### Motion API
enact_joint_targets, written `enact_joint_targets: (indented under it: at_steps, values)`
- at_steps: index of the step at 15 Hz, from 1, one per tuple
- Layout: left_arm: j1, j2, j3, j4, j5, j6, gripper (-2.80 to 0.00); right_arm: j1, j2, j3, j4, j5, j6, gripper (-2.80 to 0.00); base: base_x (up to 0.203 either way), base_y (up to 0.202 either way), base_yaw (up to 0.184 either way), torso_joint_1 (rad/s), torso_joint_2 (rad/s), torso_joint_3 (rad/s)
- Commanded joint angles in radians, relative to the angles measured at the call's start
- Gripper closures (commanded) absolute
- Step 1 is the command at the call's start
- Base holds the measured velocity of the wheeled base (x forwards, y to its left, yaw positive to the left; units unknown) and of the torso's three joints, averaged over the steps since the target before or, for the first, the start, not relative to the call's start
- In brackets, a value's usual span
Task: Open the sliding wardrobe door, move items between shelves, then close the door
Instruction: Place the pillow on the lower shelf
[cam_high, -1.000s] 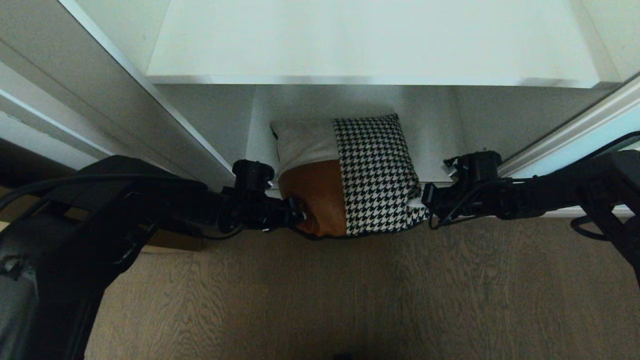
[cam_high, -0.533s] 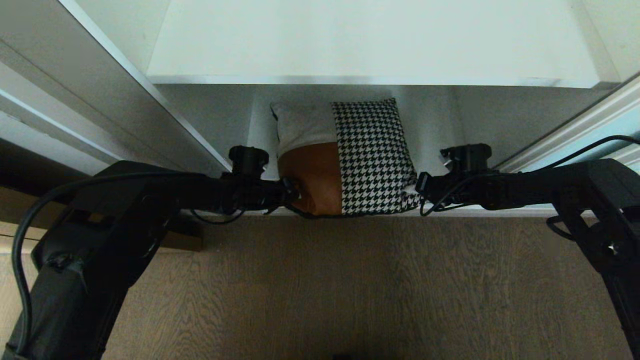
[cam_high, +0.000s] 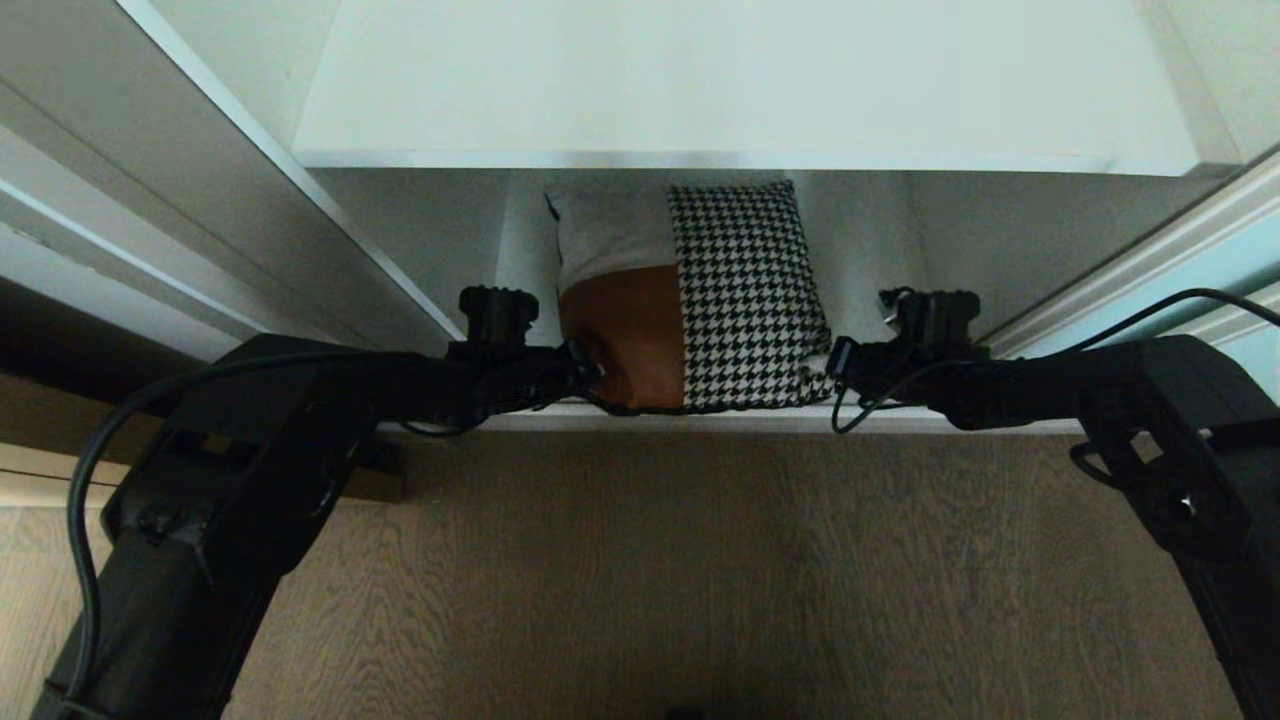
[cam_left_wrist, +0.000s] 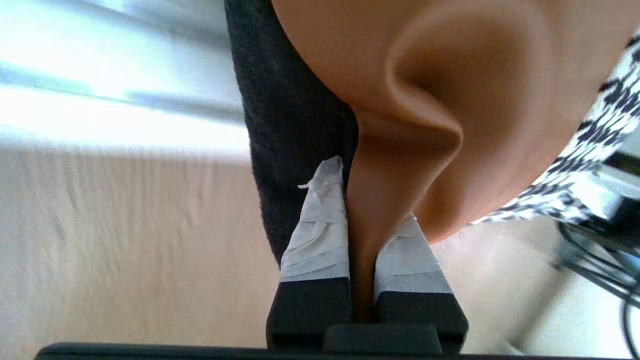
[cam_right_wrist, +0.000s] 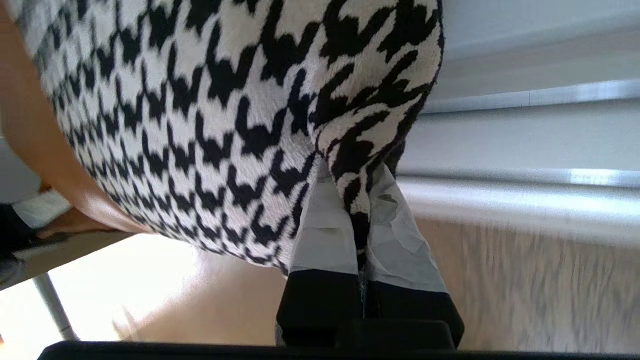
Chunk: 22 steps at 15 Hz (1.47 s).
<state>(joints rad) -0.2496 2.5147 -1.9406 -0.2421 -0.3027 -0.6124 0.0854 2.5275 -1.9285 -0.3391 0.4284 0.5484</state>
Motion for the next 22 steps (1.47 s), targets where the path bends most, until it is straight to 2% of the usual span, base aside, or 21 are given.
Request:
enact_joint_targets:
  at_steps: [1,3,9,12,15,16,22]
  values:
    - [0.004,0.006,0.001,-0.045,0.040,0.016,0.00,-0.007,0.014,-0.001,-0.061,0.003,-0.010,0.00,0.000,0.000,0.000,0.000,0.00,0.000]
    - [0.008,0.003,0.002,-0.086,0.065,0.035,0.00,-0.007,0.024,-0.003,-0.078,0.002,-0.037,0.00,0.000,0.000,0.000,0.000,0.00,0.000]
    - [0.022,-0.004,0.001,-0.094,0.068,0.135,0.00,-0.007,0.057,-0.012,-0.079,-0.011,-0.088,0.00,0.000,0.000,0.000,0.000,0.00,0.000]
    - [0.036,-0.001,0.001,-0.094,0.075,0.143,0.00,-0.015,0.046,-0.011,-0.081,-0.011,-0.087,0.00,0.000,0.000,0.000,0.000,0.00,0.000]
    - [0.038,0.020,0.002,-0.105,0.116,0.145,0.00,-0.019,0.020,-0.010,-0.080,-0.010,-0.087,0.00,0.000,0.000,0.000,0.000,0.00,0.000]
    - [0.040,0.028,0.001,-0.107,0.117,0.145,-2.80,-0.020,0.022,-0.010,-0.081,-0.010,-0.087,0.00,0.000,0.000,0.000,0.000,0.00,0.000]
    - [0.063,0.021,0.010,-0.085,0.113,0.130,-2.80,-0.006,0.037,-0.010,-0.070,-0.008,-0.077,0.00,0.000,0.000,0.000,0.000,0.00,0.000]
